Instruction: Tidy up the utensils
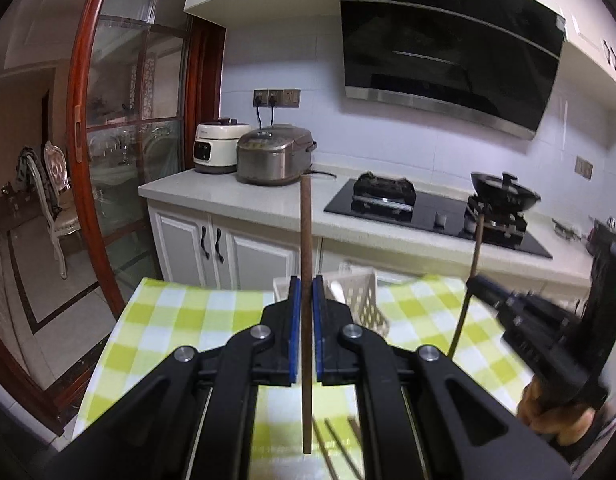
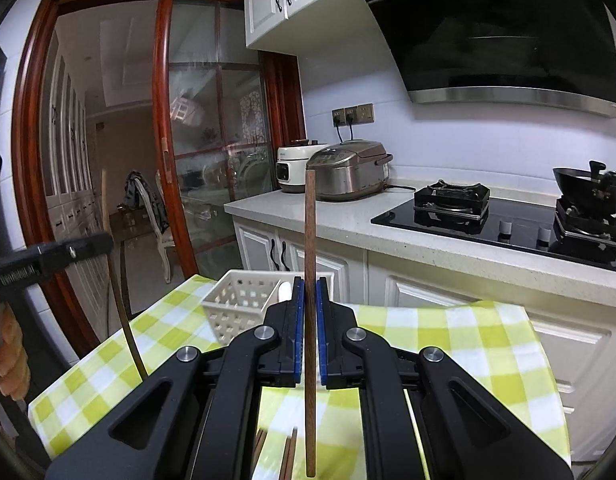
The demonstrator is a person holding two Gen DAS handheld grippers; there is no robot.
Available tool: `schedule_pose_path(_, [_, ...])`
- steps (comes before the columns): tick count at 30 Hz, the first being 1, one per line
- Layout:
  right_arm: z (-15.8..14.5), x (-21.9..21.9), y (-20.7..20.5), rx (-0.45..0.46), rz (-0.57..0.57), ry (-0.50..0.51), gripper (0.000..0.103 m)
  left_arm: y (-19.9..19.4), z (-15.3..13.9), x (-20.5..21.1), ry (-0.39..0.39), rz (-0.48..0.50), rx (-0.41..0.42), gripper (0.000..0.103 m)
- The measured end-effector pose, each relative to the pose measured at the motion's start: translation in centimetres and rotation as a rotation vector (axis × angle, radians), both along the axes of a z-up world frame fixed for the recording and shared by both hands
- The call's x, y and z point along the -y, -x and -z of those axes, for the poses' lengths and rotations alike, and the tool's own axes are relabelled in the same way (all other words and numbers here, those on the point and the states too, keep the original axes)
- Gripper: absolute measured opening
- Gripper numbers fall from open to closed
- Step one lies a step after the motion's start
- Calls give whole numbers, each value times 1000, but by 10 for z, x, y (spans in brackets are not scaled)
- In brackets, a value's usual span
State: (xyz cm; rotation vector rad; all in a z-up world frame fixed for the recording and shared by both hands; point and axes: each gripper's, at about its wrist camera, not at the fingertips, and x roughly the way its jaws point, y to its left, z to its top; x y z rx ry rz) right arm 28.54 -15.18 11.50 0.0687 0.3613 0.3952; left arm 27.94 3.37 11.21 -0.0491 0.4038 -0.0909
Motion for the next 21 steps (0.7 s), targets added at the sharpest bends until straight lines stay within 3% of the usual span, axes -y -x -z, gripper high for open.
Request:
schedule_pose_path(3, [-15,-3,-21,3,-5,-30,6,-15,-27,-2,19,4,26,6])
schedule_pose_path(7, [-44,-12,-39,57,-8,-21,6,-31,-69,5,-20,-13,107,6])
schedule_pose_path(10, [-59,-17,-54,87,-4,-20,6,-49,-82,4,-6,-22,128,6])
schedule_pose_path(16, [-65,-24,-91,82,-5,-46,6,-100,-66,-9,80,-35,76,6])
schedule_pose_path(21, [-41,-37,-120,27,-30,-24,6,-128,-35,-10,108,-15,18,6])
